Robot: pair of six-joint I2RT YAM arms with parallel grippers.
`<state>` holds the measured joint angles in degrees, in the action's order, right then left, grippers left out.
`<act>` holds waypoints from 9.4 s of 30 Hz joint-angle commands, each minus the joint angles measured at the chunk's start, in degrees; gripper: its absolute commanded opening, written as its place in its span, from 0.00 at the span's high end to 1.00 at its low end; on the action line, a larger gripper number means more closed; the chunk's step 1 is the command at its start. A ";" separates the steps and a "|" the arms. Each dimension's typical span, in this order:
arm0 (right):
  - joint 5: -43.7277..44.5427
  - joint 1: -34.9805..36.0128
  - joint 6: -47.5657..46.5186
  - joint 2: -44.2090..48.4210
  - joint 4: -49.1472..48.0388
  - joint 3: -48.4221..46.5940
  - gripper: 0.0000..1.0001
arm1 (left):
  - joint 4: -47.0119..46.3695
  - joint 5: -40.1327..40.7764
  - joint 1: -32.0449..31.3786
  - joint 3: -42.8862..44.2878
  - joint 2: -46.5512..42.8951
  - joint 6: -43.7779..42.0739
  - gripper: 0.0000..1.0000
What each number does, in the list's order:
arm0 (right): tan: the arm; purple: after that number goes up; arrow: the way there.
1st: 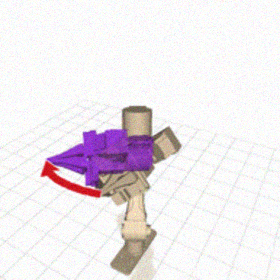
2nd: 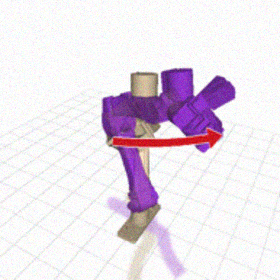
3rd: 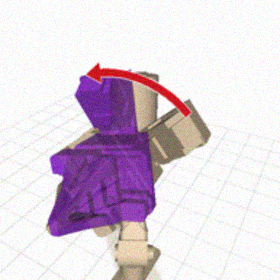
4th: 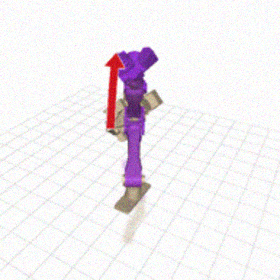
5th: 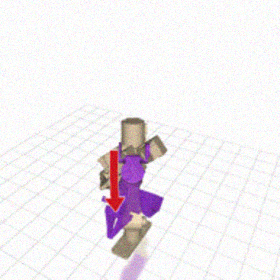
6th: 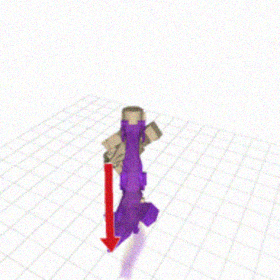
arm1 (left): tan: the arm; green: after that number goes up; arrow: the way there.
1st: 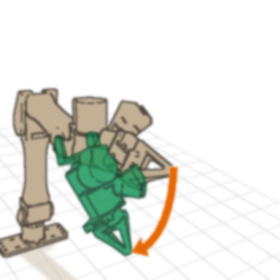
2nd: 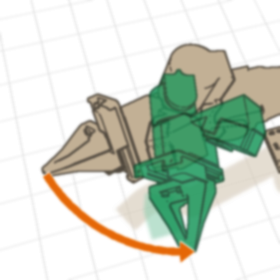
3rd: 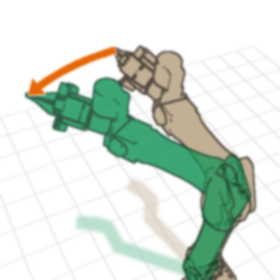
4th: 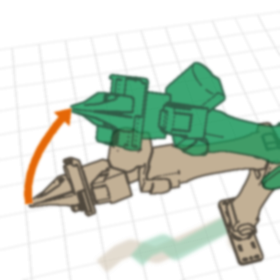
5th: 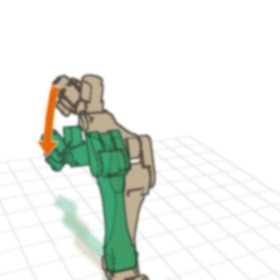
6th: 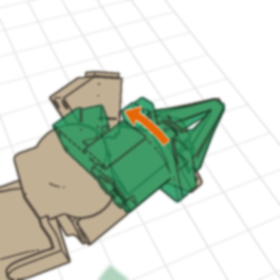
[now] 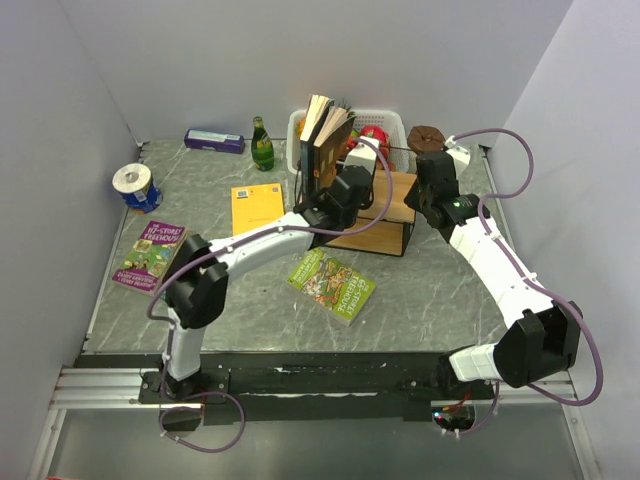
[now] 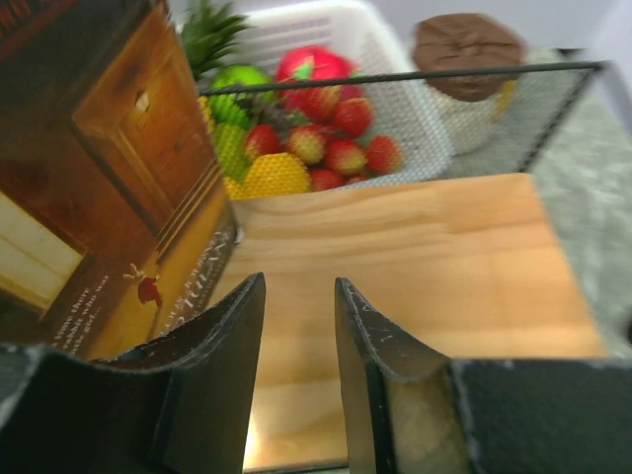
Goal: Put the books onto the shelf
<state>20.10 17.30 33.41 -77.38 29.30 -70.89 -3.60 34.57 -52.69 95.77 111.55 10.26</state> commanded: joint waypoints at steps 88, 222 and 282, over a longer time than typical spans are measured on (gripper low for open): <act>-8.67 5.01 4.12 23.05 6.39 2.15 0.12 | 1.14 24.22 -9.52 7.44 -22.29 -9.64 0.44; -4.36 30.07 -1.24 -16.21 -41.16 23.35 0.30 | 15.11 -4.77 -6.38 -75.72 -56.44 63.39 0.64; -17.78 39.92 -12.84 -25.28 -36.51 15.51 0.33 | 27.51 -17.87 -13.58 -73.79 -47.57 66.55 0.94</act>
<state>9.52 57.54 21.15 -104.38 -7.68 -57.98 25.76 17.26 -66.00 22.13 58.06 76.14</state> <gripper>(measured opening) 0.666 0.039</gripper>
